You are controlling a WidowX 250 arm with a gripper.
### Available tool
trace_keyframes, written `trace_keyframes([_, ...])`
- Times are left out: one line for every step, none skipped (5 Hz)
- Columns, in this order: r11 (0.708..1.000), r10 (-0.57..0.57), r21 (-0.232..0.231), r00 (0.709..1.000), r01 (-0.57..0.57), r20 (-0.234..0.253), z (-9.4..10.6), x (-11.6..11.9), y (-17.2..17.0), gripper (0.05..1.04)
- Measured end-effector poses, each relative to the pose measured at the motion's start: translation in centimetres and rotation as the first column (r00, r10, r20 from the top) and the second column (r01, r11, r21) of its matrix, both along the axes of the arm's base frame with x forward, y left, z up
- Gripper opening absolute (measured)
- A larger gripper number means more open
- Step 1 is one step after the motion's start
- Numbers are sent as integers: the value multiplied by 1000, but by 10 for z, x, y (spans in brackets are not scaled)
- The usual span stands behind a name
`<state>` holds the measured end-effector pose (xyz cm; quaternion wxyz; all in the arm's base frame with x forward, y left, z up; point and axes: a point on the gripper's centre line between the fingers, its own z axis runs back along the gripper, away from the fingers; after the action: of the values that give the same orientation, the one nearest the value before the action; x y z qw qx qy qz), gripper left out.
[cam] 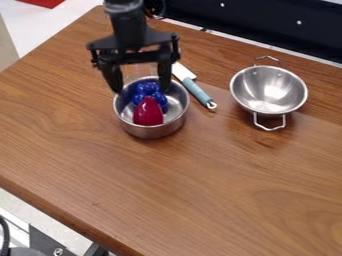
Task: Pick red object and put it in the pot
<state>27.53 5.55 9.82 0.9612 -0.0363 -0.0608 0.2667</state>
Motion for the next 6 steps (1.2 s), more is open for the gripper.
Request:
trace_keyframes([998,-61,0,998,61,10,12,-15,0,999])
trace_keyframes([990,-138,10,990,138,15,14,-39,5,999])
trace_keyframes([977,-208,53,978,208,-6,2,-60,13,999])
trace_keyframes([967,-242,85,970,242,-4,1,-68,13,999])
trace_keyframes([968,-240,71,970,242,-26,-3,-65,4,999])
trace_keyframes([972,-227,61,974,228,-23,-3,-54,-22,999])
